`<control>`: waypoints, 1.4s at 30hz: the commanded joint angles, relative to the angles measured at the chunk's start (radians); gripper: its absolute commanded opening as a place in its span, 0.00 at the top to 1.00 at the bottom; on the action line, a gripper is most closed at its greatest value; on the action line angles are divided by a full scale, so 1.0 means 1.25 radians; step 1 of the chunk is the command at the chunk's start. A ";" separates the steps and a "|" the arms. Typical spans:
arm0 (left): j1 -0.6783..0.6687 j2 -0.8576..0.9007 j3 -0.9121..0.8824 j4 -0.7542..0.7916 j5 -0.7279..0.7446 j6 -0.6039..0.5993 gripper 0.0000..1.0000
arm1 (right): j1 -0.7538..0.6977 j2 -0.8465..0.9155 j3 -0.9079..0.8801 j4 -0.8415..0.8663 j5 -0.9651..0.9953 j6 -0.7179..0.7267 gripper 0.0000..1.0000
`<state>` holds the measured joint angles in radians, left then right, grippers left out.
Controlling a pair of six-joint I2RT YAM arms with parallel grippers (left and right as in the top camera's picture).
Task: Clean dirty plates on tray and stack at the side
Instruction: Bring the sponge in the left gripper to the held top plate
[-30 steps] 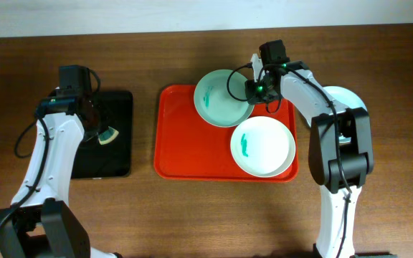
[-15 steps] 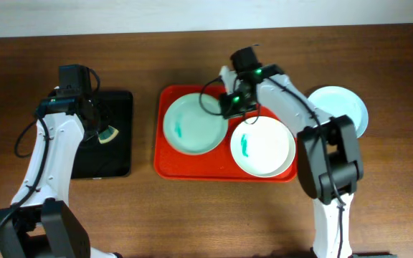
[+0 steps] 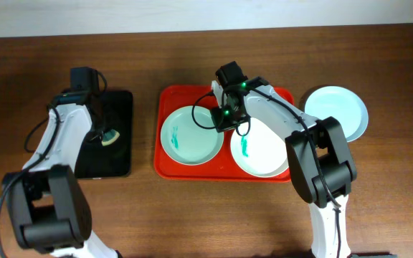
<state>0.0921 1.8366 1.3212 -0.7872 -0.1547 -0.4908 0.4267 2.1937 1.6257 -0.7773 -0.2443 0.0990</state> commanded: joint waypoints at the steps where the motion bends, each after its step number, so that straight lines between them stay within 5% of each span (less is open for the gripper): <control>1: 0.009 0.070 0.004 0.027 -0.078 0.008 1.00 | 0.009 -0.020 -0.011 0.003 0.008 0.000 0.96; 12: 0.036 0.206 0.005 0.052 -0.039 0.008 1.00 | 0.032 -0.020 -0.012 0.030 0.008 0.012 0.96; 19: 0.044 0.128 0.078 -0.035 -0.032 0.011 1.00 | 0.032 -0.020 -0.012 0.039 0.008 0.012 0.96; 26: 0.027 -0.023 0.094 -0.058 0.164 0.122 1.00 | 0.032 -0.017 -0.013 0.066 0.024 0.098 0.96; 42: -0.193 -0.042 0.094 -0.099 0.196 0.155 1.00 | 0.029 0.007 -0.033 0.050 0.043 0.174 0.96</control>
<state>-0.0879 1.7893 1.4288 -0.9134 0.0753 -0.3199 0.4545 2.1937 1.6058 -0.7055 -0.1963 0.2893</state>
